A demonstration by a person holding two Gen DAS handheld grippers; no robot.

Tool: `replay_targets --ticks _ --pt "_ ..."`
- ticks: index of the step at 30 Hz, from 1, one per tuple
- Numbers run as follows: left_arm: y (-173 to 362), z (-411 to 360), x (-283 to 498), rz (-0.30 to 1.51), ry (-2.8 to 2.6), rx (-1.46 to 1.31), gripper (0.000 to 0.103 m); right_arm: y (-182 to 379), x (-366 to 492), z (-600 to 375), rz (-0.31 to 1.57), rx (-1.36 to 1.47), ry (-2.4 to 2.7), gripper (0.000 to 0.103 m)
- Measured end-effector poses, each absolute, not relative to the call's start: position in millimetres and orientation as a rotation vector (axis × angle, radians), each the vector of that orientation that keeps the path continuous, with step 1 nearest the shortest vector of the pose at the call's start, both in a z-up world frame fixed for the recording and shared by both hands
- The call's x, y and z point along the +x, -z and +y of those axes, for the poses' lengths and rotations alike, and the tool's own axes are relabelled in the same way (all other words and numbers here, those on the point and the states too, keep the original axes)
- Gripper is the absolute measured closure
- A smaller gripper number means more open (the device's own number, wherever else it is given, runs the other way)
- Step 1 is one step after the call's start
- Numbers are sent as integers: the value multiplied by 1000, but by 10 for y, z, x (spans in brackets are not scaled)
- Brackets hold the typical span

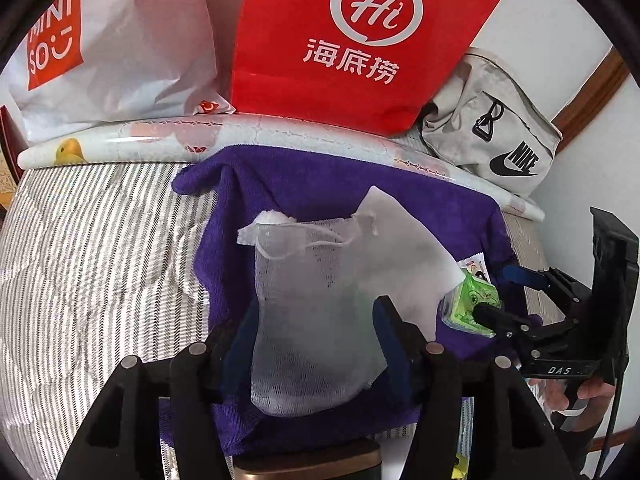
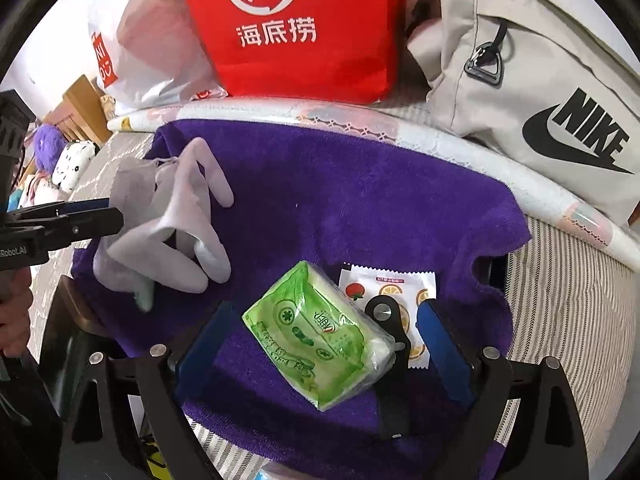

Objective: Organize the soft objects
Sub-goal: 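Lower and release the wipe pack with the right tool while the left tool releases the mesh bag, then grasp the green snack packet with the right tool while the left tool grasps the yellow-black mesh pouch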

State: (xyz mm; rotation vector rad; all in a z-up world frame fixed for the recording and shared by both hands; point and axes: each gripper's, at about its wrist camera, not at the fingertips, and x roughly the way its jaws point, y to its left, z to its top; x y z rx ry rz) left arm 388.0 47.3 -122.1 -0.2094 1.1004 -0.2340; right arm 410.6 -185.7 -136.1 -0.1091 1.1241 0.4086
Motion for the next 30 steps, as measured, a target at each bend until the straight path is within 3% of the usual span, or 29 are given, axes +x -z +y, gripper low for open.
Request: replay_targets --ticks 10,16,30 --pt "1010 573 3675 1048 205 -211 46 1108 3882 -1932 1045 -105 -370 11" --pt "778 587 3312 957 197 -202 46 964 3557 -1971 1018 -91 -377 26" --pt "746 409 2120 962 263 -136 47 872 2290 -1806 981 -53 -453 26"
